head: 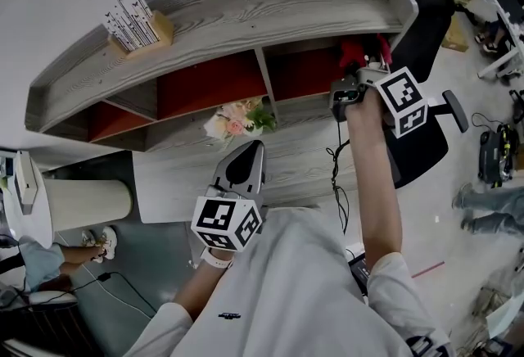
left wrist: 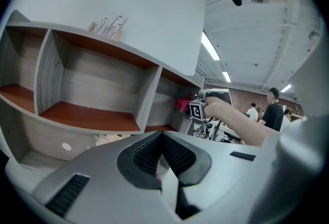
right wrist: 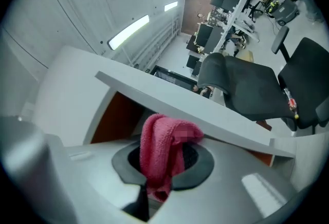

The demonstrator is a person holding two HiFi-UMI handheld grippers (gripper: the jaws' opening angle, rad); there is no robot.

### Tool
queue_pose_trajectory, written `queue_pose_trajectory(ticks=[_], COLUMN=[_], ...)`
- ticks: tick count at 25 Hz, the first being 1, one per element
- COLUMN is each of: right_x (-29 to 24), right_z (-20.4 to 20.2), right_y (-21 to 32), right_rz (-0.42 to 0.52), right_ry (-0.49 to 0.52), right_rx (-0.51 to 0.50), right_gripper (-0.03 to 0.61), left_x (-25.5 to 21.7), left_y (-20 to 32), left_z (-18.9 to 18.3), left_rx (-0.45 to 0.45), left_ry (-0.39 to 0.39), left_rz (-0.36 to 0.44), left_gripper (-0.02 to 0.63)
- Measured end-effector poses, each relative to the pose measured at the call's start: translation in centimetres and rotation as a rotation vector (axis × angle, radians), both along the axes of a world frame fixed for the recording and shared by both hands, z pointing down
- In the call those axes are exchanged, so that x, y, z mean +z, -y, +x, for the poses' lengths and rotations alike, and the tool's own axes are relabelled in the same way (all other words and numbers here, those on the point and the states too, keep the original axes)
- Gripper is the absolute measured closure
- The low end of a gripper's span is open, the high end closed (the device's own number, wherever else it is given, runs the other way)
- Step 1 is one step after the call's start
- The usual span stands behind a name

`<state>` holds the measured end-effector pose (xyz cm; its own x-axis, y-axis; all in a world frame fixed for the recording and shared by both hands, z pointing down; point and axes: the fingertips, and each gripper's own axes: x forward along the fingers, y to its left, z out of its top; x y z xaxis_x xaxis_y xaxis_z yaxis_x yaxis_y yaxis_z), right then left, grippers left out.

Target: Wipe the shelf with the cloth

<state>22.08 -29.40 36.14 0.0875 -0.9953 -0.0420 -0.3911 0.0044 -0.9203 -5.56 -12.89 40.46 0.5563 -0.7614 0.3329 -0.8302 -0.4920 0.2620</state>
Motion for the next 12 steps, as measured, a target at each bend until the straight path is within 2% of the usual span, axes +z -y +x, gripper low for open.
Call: queue_pose_trajectory(ticks=[5, 12], right_x=[-2.9, -2.5], right_z=[0.1, 0.2], right_y=[0.9, 3.9], right_rz=[0.114, 0.181], right_ry=[-0.01, -0.016], right_rx=[0.014, 0.031], right_gripper=[0.522, 0.522], left_x=[-0.2, -0.3], left_y=[0.1, 0.2], left_z=[0.0, -0.5], left_rx=[-0.002, -0.017], left_ry=[-0.002, 0.004], left_rz=[0.002, 0.007], left_gripper=[0.607, 0.607])
